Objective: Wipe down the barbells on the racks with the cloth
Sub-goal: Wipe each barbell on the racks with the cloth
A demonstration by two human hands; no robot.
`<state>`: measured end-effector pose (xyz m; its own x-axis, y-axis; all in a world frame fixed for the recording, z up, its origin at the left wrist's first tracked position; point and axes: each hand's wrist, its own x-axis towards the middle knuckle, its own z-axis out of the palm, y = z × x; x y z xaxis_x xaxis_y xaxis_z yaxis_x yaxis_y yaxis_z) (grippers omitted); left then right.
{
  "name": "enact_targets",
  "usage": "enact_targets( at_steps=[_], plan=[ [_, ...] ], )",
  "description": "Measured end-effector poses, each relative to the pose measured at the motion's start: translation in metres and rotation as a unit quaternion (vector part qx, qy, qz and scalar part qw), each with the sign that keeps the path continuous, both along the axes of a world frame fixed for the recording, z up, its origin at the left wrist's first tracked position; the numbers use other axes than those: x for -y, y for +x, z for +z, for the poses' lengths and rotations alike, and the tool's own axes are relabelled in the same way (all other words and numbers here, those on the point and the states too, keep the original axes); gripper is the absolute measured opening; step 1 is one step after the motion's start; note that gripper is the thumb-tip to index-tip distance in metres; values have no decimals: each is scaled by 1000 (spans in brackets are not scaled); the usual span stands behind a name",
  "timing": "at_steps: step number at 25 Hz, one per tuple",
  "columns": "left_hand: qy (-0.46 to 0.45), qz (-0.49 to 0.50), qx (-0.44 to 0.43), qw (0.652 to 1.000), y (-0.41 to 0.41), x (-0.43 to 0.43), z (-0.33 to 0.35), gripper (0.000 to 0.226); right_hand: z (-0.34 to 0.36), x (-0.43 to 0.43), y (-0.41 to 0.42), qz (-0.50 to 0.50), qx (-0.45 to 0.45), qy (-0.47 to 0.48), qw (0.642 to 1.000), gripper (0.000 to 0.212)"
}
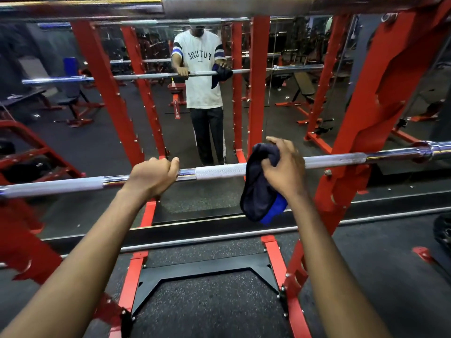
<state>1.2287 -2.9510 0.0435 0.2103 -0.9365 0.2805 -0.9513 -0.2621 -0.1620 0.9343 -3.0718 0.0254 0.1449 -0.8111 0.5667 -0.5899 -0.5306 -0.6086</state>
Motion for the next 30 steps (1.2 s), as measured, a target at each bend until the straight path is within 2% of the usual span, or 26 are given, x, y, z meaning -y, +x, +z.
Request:
enact_targets(
  at_steps=[2,4,6,10,14,16,18,20,22,27,30],
  plan=[
    [-4,-11,16,1000,5,5,-5,58,6,-17,31,-17,-76,-2,997,50],
    [-27,13,19,999,2,4,-10,56,7,-40,68,10,-143,-39,989,37],
    [-50,57,-13,997,-3,1,-10,52,3,-52,88,42,-164,-81,982,31],
    [-33,56,0,998,-7,-2,-7,77,-3,-33,70,57,-111,-83,989,25],
    [-32,79,-15,996,-13,-7,-8,76,-5,-17,46,-51,9,-37,998,24],
    [-74,73,-46,994,-17,-8,-5,64,-4,-26,58,-65,-11,-54,996,22],
    [-120,28,-74,990,-16,-13,-4,52,-6,-42,75,-29,-40,-75,996,24],
    [-132,-42,-20,990,-7,-26,-10,46,-11,-51,84,23,-51,-94,994,26],
    [-119,-69,16,990,8,-40,-23,50,-19,-51,79,46,-54,-111,991,28],
    [-90,-26,10,996,23,-58,-39,53,-23,-44,76,-40,-17,-94,995,26],
    [-89,-8,-14,996,32,-65,-40,54,-20,-68,109,-35,-53,-98,993,27]
  ],
)
